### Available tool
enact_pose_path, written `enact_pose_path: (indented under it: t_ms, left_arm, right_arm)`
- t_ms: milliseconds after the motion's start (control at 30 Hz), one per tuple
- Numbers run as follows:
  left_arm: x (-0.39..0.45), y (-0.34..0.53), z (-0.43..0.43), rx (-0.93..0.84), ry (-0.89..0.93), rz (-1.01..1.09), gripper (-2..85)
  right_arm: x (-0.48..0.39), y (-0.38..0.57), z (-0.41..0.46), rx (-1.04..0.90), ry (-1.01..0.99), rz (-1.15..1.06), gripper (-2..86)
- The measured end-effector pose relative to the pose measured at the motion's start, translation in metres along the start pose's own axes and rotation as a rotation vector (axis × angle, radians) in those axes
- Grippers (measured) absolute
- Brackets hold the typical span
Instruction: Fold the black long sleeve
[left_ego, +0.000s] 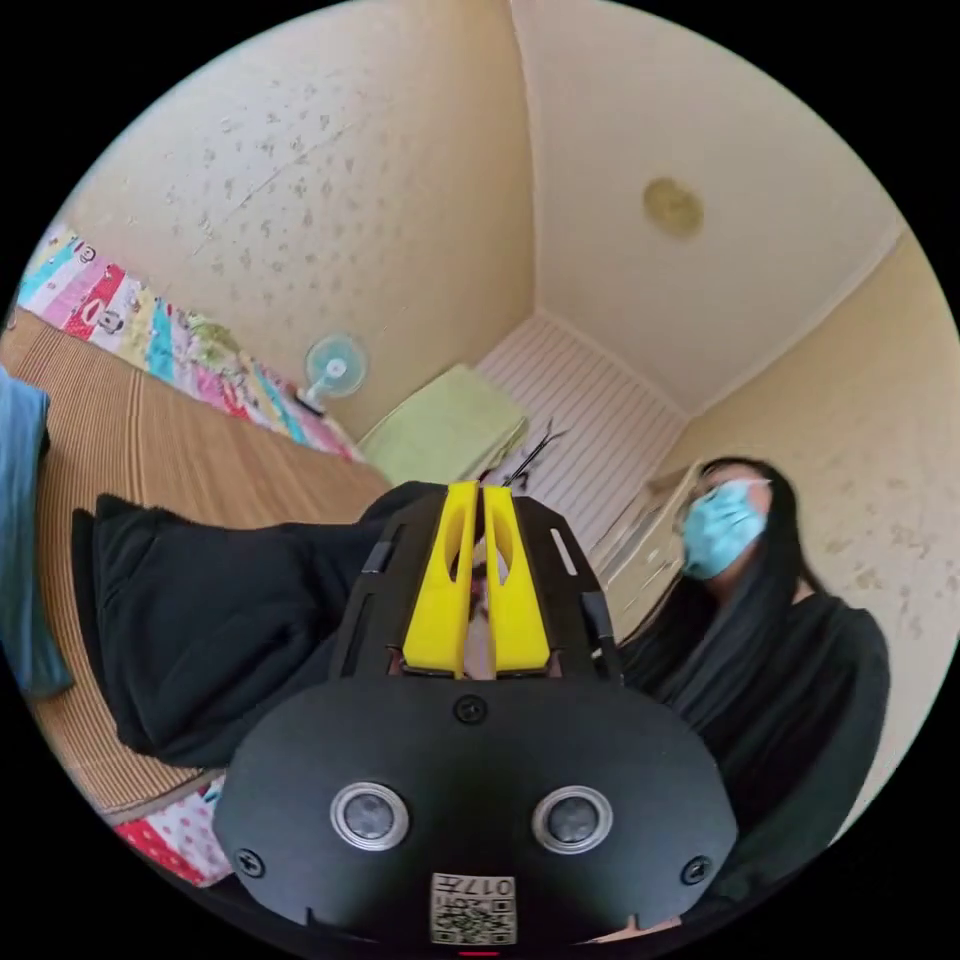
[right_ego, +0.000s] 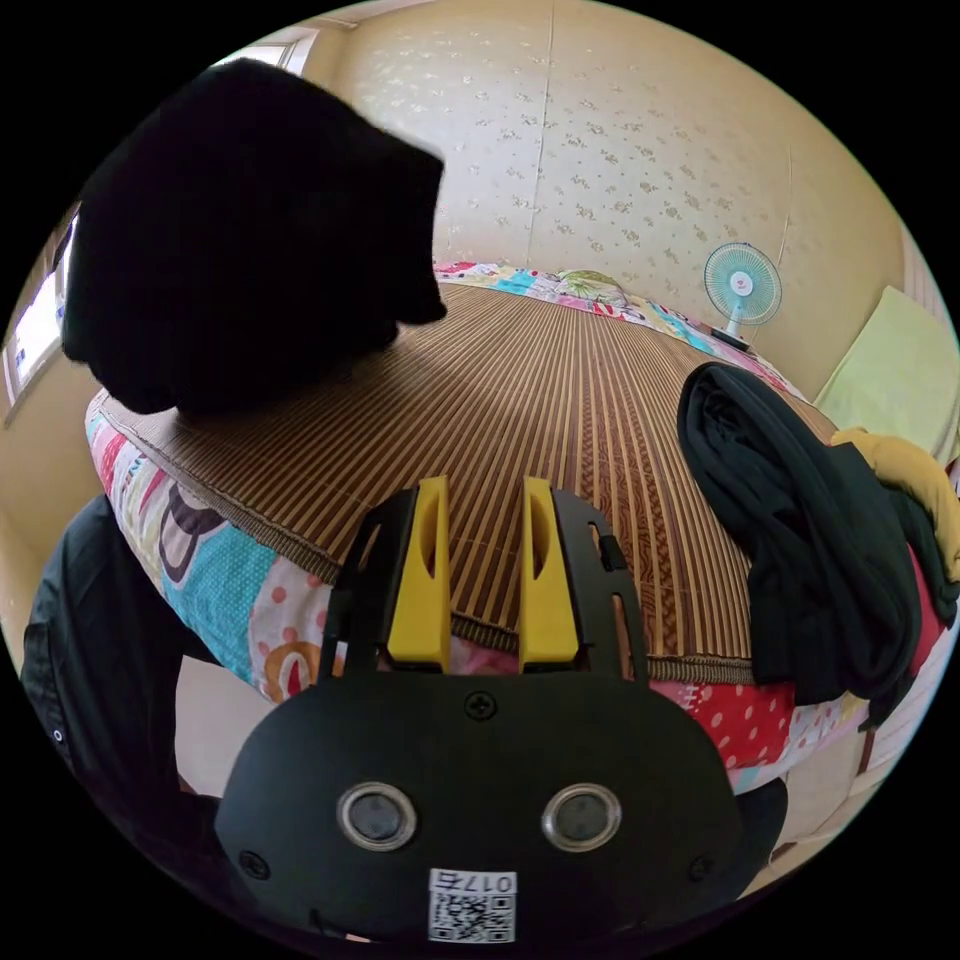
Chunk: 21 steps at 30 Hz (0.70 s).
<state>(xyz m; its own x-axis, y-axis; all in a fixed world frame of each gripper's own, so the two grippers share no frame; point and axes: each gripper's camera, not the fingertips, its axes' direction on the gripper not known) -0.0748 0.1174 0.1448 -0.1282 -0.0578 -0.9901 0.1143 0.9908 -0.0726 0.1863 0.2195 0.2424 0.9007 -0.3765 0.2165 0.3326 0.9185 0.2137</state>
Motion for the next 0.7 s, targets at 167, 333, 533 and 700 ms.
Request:
enact_pose_path:
  t_ms: [167, 333, 533, 700]
  left_arm:
    - [-0.016, 0.005, -0.118, 0.250, -0.359, -0.148, -0.2]
    - [-0.020, 0.031, -0.149, 0.053, -1.044, -0.295, 3.6]
    - [-0.037, 0.000, -0.083, -0.189, -1.004, -0.154, 13.9]
    - [-0.068, -0.003, 0.059, -0.580, -0.580, -0.040, 14.4]
  right_arm:
    - [-0.003, -0.002, 0.000, 0.004, 0.006, -0.002, 10.5]
    - [-0.009, -0.004, 0.000, 0.007, 0.022, -0.011, 10.3]
    - [-0.012, -0.006, -0.002, 0.008, 0.026, -0.012, 10.3]
    - [-0.014, -0.008, -0.005, 0.009, 0.025, -0.011, 10.3]
